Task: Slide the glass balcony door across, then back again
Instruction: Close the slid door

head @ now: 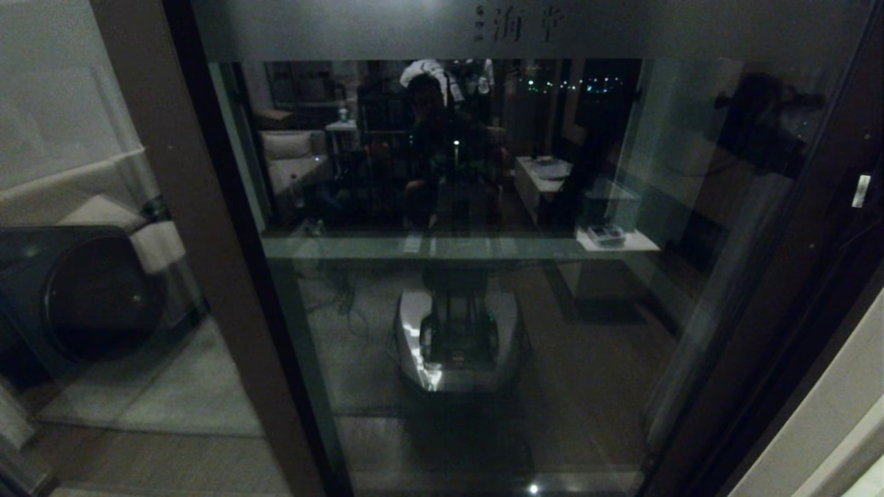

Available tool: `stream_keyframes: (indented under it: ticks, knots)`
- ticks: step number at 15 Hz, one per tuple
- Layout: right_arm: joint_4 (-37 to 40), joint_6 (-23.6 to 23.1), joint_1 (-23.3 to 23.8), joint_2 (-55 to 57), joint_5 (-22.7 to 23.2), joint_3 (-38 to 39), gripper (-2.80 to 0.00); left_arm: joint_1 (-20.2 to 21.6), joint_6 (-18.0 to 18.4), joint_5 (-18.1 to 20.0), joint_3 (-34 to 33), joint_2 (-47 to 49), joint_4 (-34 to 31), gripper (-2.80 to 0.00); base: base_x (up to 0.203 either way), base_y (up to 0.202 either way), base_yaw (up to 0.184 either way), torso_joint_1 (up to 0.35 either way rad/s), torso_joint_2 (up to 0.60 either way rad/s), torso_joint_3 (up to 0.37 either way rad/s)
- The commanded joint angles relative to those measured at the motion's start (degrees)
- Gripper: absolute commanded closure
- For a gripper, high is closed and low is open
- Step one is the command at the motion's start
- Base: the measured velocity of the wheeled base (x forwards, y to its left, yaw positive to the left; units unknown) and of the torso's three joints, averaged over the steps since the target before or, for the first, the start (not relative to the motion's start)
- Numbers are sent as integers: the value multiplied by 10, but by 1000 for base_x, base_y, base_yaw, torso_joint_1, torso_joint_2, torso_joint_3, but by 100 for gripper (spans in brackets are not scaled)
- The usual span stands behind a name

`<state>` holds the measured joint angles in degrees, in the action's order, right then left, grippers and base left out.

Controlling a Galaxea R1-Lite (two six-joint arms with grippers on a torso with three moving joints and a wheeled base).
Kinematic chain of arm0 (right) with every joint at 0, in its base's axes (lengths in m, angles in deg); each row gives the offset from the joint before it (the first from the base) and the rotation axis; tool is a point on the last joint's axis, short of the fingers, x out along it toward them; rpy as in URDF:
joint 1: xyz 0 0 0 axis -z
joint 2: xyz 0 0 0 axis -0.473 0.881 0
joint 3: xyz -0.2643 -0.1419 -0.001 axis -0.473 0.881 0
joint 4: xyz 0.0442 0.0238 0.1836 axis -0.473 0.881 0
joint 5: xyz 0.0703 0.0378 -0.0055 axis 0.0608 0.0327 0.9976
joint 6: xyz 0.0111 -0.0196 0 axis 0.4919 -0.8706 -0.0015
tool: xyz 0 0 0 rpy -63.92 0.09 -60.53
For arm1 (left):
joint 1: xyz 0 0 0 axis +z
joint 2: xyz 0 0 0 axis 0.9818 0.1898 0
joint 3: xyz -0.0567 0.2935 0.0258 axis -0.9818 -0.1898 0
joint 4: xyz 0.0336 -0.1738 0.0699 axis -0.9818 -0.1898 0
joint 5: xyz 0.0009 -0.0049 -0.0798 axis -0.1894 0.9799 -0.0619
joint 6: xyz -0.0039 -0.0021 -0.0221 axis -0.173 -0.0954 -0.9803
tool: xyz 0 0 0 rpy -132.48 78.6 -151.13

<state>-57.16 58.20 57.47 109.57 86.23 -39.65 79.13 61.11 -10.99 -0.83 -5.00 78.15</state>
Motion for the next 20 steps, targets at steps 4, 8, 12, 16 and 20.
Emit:
stream_keyframes:
  ticks: [4, 8, 12, 16, 20]
  knots:
    - [1, 1, -1, -61, 34, 57, 0, 0, 0, 0, 0, 0, 0, 0, 0, 0, 0, 0, 0, 0]
    - [1, 14, -1, -120, 64, 110, 0, 0, 0, 0, 0, 0, 0, 0, 0, 0, 0, 0, 0, 0]
    - [2, 46, -3, -161, 59, 144, 0, 0, 0, 0, 0, 0, 0, 0, 0, 0, 0, 0, 0, 0]
    - [6, 51, -52, -198, -1, 145, 0, 0, 0, 0, 0, 0, 0, 0, 0, 0, 0, 0, 0, 0]
    - [69, 41, -107, -202, -94, 108, 0, 0, 0, 0, 0, 0, 0, 0, 0, 0, 0, 0, 0, 0]
